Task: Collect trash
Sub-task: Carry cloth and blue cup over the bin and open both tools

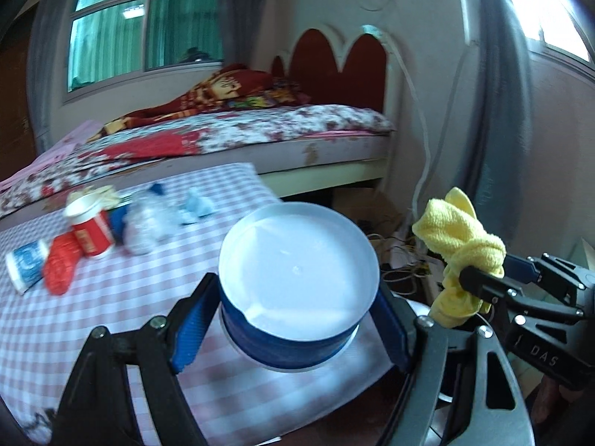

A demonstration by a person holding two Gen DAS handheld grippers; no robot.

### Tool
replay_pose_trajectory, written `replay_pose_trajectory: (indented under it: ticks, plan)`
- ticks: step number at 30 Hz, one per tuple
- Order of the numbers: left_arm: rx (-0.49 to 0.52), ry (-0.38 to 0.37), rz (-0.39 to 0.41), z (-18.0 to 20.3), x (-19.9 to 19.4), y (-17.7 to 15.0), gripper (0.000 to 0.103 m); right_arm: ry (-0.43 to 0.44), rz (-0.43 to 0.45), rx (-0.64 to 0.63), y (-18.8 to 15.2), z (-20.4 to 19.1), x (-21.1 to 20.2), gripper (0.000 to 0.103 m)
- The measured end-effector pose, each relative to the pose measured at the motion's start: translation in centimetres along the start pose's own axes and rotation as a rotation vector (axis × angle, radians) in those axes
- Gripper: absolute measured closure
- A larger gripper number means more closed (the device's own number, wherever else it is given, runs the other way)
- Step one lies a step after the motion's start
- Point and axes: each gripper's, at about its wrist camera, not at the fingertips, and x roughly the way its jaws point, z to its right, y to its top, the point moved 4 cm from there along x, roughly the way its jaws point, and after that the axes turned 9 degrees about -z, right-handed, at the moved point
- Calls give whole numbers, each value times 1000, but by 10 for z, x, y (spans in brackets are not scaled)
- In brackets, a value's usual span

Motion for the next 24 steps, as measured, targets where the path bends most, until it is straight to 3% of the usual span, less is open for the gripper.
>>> replay_pose_trajectory:
  ticks: [14,24]
  plan:
    - [165,-178,-25,117,13,-15,24,-151,-57,133,-63,99,-24,59]
    - [252,-267,-75,182,36,-34,24,-192,-105,192,-102,146,-30,59]
